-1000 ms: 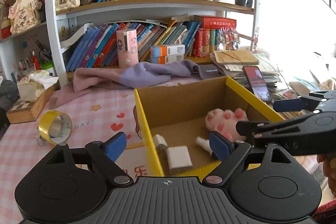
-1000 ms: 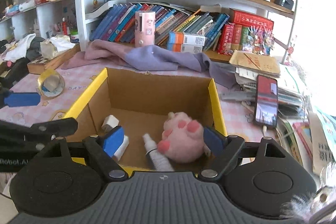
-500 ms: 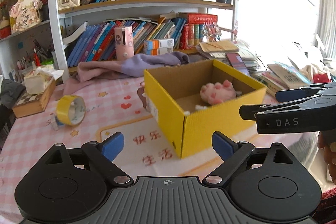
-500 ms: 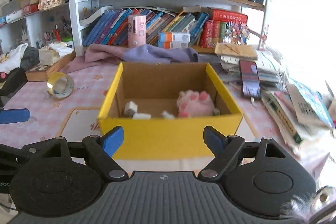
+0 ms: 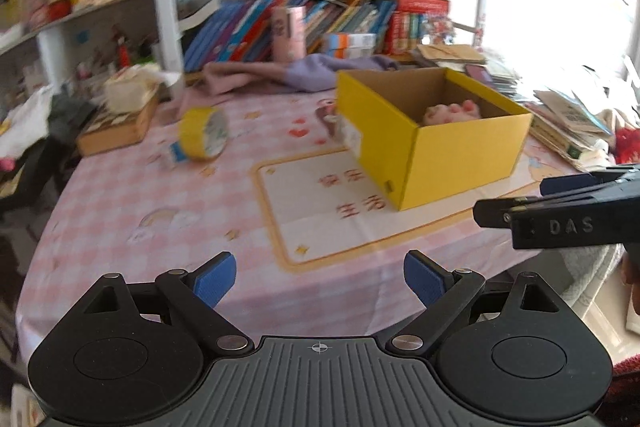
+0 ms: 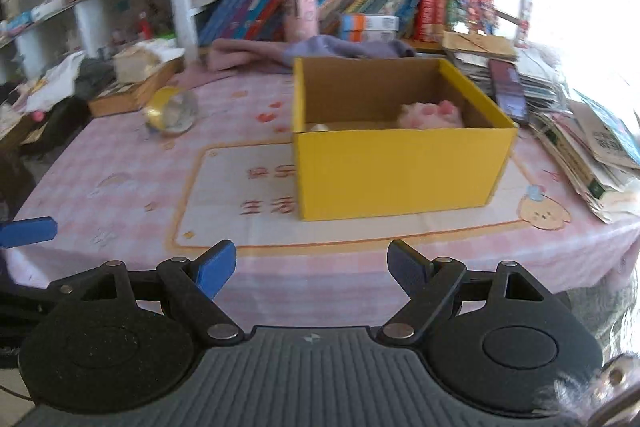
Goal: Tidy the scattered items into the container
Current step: 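Withdraw both tools from the box toward the yellow tape and medicine box, then grasp the yellow tape roll with the right tool, then grasp the white medicine box with the left tool while the right tool holds the tape, then carry the tape roll and medicine box over the yellow box with both tools, then open both tools to drop the tape and medicine box into the box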
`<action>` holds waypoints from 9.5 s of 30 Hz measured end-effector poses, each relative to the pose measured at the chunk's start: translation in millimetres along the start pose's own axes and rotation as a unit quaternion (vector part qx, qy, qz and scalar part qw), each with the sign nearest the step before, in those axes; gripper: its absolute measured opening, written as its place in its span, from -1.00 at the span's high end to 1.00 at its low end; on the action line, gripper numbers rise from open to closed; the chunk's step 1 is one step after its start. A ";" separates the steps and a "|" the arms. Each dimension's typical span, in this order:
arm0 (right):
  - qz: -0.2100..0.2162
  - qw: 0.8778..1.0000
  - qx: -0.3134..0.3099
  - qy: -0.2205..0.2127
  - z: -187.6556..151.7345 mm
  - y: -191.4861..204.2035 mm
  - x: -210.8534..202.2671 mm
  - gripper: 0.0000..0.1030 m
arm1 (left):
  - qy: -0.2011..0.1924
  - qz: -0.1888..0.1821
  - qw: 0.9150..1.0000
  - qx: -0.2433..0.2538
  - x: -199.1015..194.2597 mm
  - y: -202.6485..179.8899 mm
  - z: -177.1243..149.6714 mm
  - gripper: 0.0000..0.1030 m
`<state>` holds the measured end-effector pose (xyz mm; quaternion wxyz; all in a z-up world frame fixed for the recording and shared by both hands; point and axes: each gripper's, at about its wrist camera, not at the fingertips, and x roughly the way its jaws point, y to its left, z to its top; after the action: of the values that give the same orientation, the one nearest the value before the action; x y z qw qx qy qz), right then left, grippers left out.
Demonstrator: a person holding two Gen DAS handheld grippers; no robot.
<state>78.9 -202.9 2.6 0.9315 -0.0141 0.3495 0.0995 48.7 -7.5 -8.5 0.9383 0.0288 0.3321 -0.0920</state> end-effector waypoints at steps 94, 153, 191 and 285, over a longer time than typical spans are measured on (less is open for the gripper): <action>0.197 0.975 0.019 0.106 211.2 180.6 333.0 -0.48 | 0.085 0.179 0.978 -0.062 158.9 160.9 96.6 -0.82; 0.252 0.953 0.026 0.163 158.4 89.2 213.7 0.36 | 0.059 0.003 0.969 -0.241 118.5 178.5 86.1 0.75; 0.198 0.970 0.105 0.098 12.1 69.3 1.1 0.39 | 0.021 -0.123 0.974 -0.187 -33.8 100.6 -11.7 0.75; 0.247 0.954 -0.064 0.159 197.1 -142.5 281.8 0.78 | 0.148 -0.010 0.989 -0.018 264.4 -160.3 152.9 0.74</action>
<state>441.9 -274.2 -39.0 0.8072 -0.0028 0.4786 0.3456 314.0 -223.1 -54.7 0.8784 0.0217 0.4690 -0.0897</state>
